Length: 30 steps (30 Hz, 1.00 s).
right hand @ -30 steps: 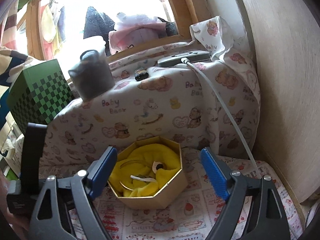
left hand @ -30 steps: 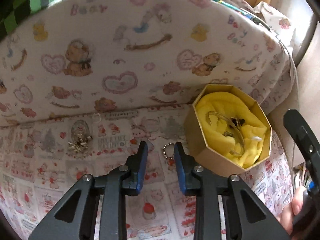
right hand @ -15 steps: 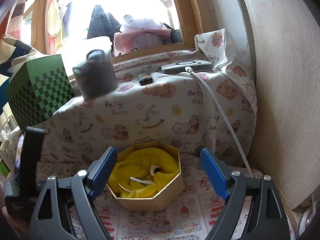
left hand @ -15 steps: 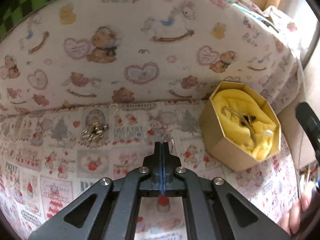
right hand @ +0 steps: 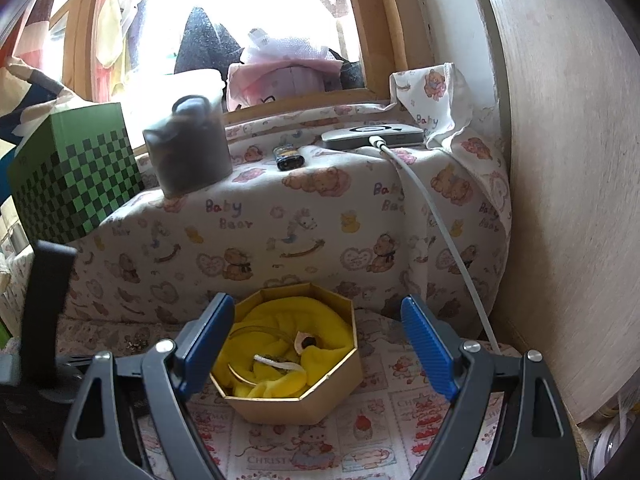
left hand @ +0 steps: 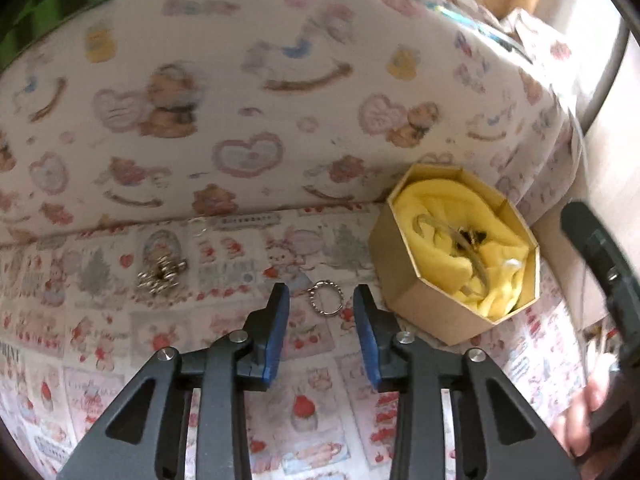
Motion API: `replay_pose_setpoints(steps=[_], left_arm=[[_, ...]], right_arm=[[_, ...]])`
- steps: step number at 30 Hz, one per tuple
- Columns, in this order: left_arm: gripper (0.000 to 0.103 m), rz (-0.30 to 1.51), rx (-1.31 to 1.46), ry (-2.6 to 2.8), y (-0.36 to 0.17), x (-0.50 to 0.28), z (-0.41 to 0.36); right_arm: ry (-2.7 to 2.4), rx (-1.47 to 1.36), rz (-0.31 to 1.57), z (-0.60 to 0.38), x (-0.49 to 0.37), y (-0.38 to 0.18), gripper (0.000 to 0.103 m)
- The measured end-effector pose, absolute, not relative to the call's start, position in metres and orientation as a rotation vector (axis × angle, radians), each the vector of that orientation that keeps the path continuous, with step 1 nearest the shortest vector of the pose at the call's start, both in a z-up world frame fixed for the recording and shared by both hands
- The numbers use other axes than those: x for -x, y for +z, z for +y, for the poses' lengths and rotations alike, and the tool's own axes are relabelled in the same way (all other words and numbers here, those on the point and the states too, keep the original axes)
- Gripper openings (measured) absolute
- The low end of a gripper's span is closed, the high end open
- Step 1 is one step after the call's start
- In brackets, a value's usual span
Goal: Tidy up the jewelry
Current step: 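Lower the left tool onto the silver ring and close it, then lift the silver ring with the left tool while the right tool grasps a small silver earring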
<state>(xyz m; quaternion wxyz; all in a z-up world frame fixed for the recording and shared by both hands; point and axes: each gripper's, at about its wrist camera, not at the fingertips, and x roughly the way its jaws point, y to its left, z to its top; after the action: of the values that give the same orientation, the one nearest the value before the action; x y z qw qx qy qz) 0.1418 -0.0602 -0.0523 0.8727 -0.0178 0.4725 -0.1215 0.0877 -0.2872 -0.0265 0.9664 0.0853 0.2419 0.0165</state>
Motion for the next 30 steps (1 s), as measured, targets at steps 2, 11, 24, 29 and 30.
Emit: replay_pose_setpoints(steps=[2, 11, 24, 29, 30], left_arm=[[0.032, 0.986, 0.011, -0.25, -0.055, -0.144, -0.064], [0.018, 0.978, -0.106, -0.175, -0.06, -0.143, -0.118], [0.018, 0.662, 0.021, -0.081, 0.001, -0.071, -0.004], [0.018, 0.628, 0.125, -0.081, -0.001, -0.075, 0.04], [0.018, 0.628, 0.14, -0.072, -0.006, -0.082, 0.046]], right_arm=[[0.031, -0.174, 0.494, -0.287, -0.089, -0.027, 0.085], [0.021, -0.165, 0.495, -0.287, -0.09, -0.028, 0.085], [0.131, -0.061, 0.47, -0.254, -0.074, -0.014, 0.085], [0.247, -0.116, 0.588, -0.22, -0.088, 0.002, 0.072], [0.264, -0.119, 0.609, -0.214, -0.091, 0.004, 0.069]])
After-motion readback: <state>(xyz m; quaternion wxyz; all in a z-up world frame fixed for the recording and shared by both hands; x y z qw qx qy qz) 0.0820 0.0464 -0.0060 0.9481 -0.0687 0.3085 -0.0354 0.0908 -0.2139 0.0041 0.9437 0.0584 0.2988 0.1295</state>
